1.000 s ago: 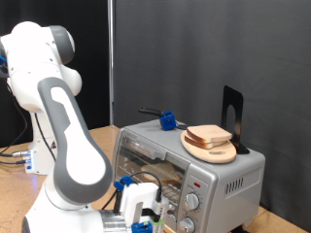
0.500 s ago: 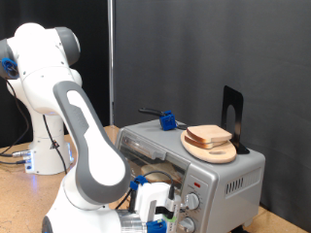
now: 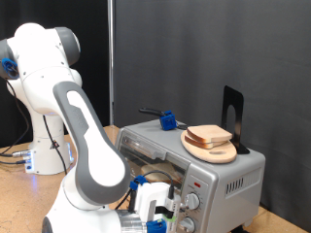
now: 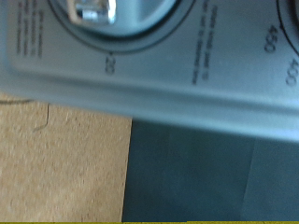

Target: Make a piece of toast with the oven

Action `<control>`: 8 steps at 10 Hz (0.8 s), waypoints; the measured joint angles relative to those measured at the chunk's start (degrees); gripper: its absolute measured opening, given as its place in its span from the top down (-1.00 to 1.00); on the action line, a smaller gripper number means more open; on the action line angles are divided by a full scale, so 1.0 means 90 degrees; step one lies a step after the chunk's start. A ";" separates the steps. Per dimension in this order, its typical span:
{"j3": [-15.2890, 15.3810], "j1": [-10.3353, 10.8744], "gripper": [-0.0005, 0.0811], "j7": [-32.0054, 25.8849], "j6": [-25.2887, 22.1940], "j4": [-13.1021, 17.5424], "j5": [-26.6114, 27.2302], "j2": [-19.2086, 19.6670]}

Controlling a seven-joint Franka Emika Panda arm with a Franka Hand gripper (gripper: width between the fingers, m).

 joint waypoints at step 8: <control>0.0057 0.0036 -0.68 0.0081 -0.0456 0.0533 -0.0232 0.0466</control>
